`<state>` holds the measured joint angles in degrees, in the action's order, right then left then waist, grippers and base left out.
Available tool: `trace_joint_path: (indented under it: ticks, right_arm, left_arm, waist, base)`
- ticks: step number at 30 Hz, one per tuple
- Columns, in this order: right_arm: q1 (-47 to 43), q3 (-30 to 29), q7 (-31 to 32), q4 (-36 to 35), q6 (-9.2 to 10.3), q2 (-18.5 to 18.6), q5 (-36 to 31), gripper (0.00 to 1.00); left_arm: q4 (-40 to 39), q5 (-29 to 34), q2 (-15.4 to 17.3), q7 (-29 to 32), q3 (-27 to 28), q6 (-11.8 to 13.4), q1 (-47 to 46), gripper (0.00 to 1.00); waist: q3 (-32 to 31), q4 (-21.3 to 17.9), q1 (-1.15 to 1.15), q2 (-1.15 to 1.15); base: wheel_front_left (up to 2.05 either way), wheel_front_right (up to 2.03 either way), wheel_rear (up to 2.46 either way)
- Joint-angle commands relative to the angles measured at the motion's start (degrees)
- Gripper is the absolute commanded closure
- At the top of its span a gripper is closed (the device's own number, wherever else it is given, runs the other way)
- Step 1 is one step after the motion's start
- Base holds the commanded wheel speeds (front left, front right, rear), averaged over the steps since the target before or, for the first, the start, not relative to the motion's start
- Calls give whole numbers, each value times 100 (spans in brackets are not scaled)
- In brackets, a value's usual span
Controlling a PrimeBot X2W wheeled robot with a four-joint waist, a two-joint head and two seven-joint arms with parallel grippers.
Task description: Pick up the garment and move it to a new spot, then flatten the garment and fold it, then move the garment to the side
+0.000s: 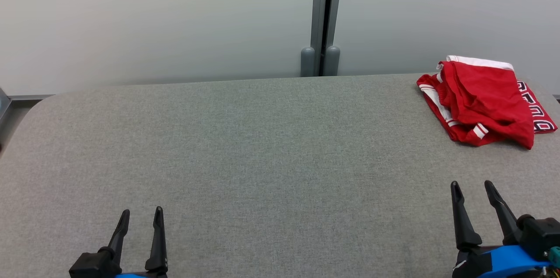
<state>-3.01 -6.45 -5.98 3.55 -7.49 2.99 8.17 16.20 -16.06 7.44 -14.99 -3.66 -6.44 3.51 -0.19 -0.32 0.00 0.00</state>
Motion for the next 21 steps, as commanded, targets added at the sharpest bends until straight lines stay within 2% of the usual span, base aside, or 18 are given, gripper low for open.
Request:
trace_joint_path:
  ticks: [1, 10, 11, 16, 21]
  right_arm:
    - [-76, -1, -11, 15, -1, -14, 14, 0]
    - [-66, 67, -17, 77, -1, -15, 78, 0]
    - [-8, 64, -14, 94, 0, -4, 62, 100]
    - [-8, 62, 12, 372, 0, -34, 130, 100]
    - [76, 38, 116, 436, 0, -32, 707, 100]
  left_arm:
    - [15, 39, 38, -22, 4, -10, -18, 0]
    - [35, -17, 29, -22, -27, -19, -44, 0]
    - [48, -10, -1, 3, -33, -9, -2, 100]
    - [276, -72, -92, 53, -55, -10, 93, 100]
    - [252, -596, -117, 210, 33, -16, 5, 100]
  waist:
    - [0, 4, 0, 0]
    - [0, 24, 0, 0]
    - [1, 21, 0, 0]
    - [1, 21, 0, 0]
    - [2, 22, 0, 0]
  base:
    - [0, 0, 0]
    - [0, 0, 0]
    - [0, 0, 0]
    - [0, 0, 0]
    - [0, 0, 0]
